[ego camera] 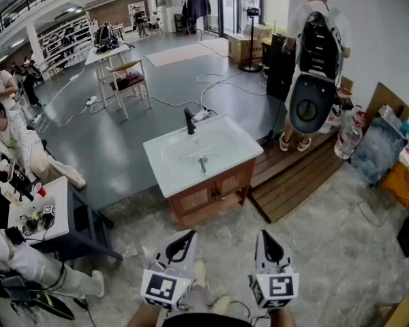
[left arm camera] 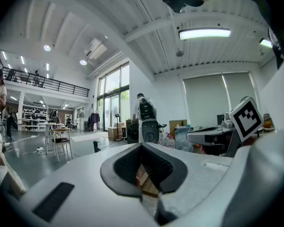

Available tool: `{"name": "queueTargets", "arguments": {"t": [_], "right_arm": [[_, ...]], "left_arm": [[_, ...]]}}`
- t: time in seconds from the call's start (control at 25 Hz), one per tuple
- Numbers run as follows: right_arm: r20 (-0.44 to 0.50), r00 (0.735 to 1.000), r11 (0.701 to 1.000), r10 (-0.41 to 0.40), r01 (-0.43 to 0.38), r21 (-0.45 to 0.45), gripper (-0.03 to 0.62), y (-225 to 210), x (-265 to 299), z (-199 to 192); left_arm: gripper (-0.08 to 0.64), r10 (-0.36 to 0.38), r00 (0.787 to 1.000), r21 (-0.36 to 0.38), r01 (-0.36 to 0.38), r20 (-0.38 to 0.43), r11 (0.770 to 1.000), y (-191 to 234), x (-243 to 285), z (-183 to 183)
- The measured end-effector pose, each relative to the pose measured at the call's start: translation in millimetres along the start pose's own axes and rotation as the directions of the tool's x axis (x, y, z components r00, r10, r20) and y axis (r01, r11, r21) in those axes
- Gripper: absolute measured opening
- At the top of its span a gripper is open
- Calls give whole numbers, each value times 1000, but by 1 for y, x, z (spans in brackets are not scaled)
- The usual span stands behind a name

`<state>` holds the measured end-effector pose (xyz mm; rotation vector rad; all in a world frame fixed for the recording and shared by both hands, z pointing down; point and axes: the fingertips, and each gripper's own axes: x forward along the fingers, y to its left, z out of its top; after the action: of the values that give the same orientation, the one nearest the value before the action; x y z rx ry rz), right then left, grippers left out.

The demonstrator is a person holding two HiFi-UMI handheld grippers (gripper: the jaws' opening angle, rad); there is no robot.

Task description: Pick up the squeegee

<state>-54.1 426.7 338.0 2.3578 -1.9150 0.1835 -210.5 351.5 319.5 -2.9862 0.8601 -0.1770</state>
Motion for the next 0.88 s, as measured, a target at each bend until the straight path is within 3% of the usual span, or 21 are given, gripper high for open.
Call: {"name": "queueTargets", "arguments": {"t": [0.16, 0.56, 0.88], "right_arm": [[36, 999, 1000, 1, -1, -1, -3, -2, 4, -3], [4, 1000, 1000, 2, -2, 6, -2, -8, 38, -12], [-24, 1000, 1000, 3, -2, 16, -2, -19, 98, -10]], "left_arm": [[2, -1, 999, -49, -1, -55, 999, 2, -1, -9], [2, 3, 997, -62, -8, -76, 998, 23, 28, -18], [2, 0, 995, -68, -7, -96, 998, 57, 77, -20]]}}
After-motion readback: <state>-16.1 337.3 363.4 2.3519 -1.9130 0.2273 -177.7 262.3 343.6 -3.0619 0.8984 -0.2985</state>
